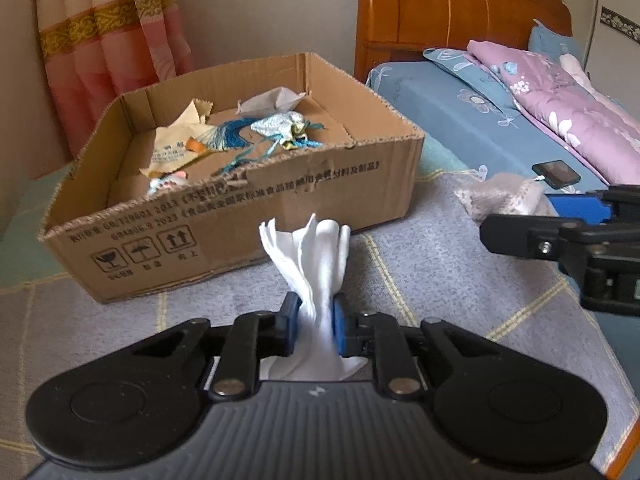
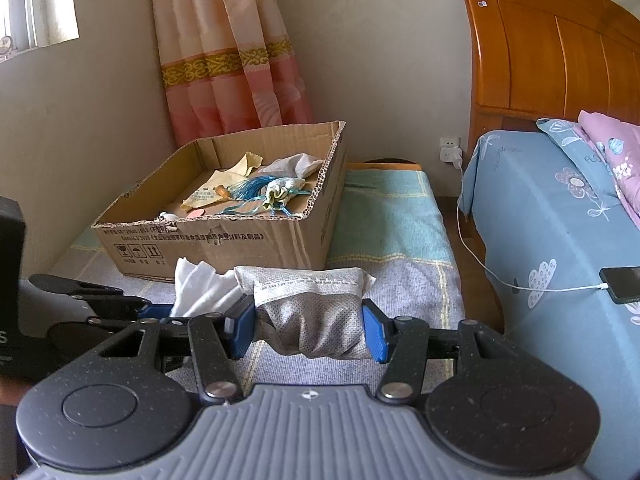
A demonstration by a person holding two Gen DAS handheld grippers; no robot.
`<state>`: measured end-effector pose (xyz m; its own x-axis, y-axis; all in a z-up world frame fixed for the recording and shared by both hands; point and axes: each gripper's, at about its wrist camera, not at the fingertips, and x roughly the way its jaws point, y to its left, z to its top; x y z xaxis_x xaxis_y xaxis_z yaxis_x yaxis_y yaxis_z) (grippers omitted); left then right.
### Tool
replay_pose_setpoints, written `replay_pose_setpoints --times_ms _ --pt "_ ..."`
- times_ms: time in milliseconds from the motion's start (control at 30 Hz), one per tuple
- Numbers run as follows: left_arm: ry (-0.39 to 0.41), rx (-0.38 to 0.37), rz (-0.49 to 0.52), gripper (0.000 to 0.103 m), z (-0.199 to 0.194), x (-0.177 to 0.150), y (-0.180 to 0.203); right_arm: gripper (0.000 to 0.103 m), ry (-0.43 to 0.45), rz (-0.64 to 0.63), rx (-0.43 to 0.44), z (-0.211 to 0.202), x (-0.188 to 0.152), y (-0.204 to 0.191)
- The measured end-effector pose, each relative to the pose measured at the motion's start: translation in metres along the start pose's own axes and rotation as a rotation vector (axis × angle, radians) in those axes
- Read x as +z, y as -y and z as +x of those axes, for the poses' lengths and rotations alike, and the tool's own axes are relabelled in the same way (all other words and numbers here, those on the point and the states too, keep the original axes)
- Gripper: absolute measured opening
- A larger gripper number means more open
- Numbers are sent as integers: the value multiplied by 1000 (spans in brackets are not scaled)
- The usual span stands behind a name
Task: Organize soft objects
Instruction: 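Carry the white cloth and grey sandbag into the box and open both tools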
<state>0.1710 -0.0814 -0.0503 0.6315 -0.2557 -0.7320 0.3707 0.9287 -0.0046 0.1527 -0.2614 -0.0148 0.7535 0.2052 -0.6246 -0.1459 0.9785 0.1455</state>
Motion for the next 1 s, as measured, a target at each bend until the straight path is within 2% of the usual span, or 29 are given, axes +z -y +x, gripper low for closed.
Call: replay_pose_setpoints --times_ms 200,400,533,733,800,867,900,933,967,1000 --pt "20 -38 54 16 -41 12 -9 59 10 -16 5 -7 2 -5" --pt "120 23 79 17 -72 47 -32 59 34 -61 32 -14 13 -14" --pt "147 94 54 17 -57 76 -57 59 55 -90 50 -16 22 -23" --pt "111 173 -24 17 -9 101 -96 59 69 -109 55 -18 30 -31" --pt "97 182 -62 23 6 103 -110 59 70 -113 51 -18 32 -33" --pt "76 186 -91 41 18 102 -118 59 69 -118 52 -18 33 -34" --pt "67 200 -109 65 19 98 -119 59 68 -122 50 -17 33 -35" --pt "71 210 -116 85 19 96 -120 59 65 -126 49 -16 33 -36" --pt "93 217 -112 89 15 92 -119 59 61 -132 48 -14 34 -37" --pt "111 218 -105 89 11 90 -119 59 59 -137 46 -13 34 -38"
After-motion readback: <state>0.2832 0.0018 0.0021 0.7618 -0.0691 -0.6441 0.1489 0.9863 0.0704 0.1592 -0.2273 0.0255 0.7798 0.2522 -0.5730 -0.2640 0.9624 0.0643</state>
